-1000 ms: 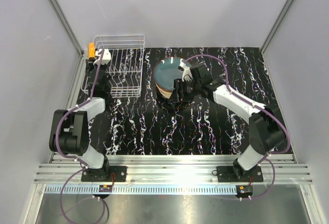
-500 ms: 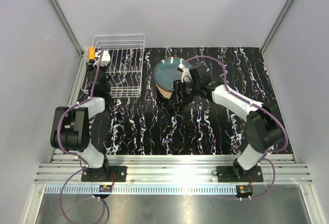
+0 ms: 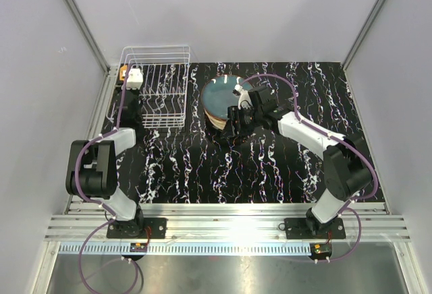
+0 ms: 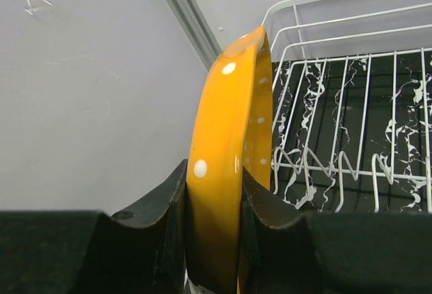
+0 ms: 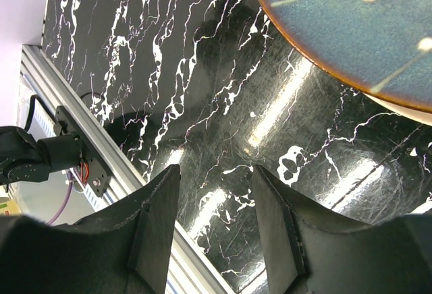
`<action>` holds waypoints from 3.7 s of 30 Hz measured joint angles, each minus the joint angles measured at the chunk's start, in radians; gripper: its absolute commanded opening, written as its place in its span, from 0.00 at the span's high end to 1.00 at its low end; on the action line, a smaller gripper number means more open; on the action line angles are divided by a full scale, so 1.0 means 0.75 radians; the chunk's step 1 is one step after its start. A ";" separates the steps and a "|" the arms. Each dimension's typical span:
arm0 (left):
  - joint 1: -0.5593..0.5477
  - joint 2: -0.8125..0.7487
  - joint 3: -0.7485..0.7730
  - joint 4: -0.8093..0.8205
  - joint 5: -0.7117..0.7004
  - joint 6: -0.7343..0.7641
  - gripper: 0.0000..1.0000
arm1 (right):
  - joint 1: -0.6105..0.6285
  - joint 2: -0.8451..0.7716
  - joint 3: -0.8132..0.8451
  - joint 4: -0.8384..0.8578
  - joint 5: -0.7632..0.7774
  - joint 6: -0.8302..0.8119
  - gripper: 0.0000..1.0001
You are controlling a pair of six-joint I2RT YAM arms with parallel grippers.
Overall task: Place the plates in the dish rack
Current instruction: Insert the plate into the dish rack
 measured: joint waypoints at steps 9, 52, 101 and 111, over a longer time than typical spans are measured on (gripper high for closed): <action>0.027 0.000 -0.021 -0.062 0.043 -0.039 0.68 | 0.000 0.000 0.000 0.006 -0.021 0.000 0.45; 0.091 -0.228 0.145 -0.375 0.103 -0.291 0.09 | 0.000 -0.010 -0.001 0.002 -0.022 -0.003 0.36; -0.464 -1.128 -0.106 -1.111 0.328 -0.626 0.05 | -0.253 -0.027 0.269 -0.294 0.574 0.308 0.42; -0.464 -0.990 -0.096 -1.051 0.047 -0.630 0.14 | -0.272 0.030 0.295 -0.291 0.517 0.307 0.43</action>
